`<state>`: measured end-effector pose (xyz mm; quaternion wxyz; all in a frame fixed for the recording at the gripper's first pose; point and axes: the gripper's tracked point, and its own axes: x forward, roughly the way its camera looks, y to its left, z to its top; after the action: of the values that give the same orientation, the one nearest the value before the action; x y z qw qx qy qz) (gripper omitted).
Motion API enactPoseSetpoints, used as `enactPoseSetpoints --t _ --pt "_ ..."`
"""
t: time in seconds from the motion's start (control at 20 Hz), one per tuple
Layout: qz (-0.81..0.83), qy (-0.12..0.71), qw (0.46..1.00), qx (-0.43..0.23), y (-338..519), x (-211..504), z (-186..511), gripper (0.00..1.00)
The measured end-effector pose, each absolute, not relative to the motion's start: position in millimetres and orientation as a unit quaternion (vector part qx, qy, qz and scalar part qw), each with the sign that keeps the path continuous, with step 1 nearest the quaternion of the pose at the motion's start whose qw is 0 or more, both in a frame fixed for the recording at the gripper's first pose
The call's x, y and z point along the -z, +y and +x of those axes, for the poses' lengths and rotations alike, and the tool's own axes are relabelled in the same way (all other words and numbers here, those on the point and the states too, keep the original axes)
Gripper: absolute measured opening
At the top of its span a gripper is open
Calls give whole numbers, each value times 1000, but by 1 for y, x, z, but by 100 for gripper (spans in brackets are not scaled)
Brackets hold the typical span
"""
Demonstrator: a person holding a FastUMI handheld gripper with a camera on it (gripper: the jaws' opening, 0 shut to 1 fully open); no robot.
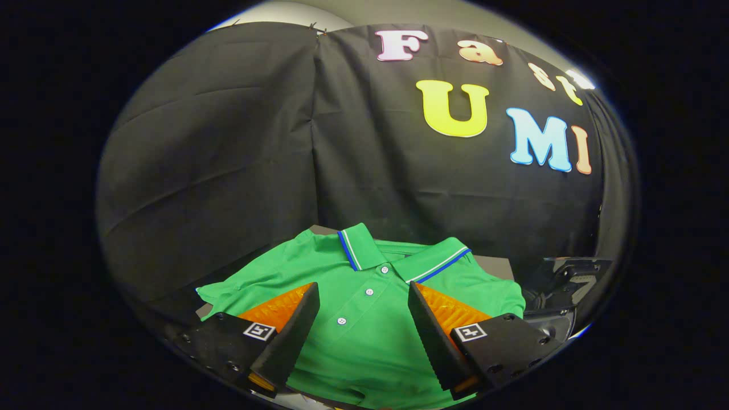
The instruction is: Put the clothes into the washing machine and then close the washing machine lid.
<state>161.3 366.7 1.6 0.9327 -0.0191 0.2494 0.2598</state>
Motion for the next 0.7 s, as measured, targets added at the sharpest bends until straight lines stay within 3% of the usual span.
enactPoseSetpoints --t 0.7 --pt "-43 357 902 -241 372 44 169 98"
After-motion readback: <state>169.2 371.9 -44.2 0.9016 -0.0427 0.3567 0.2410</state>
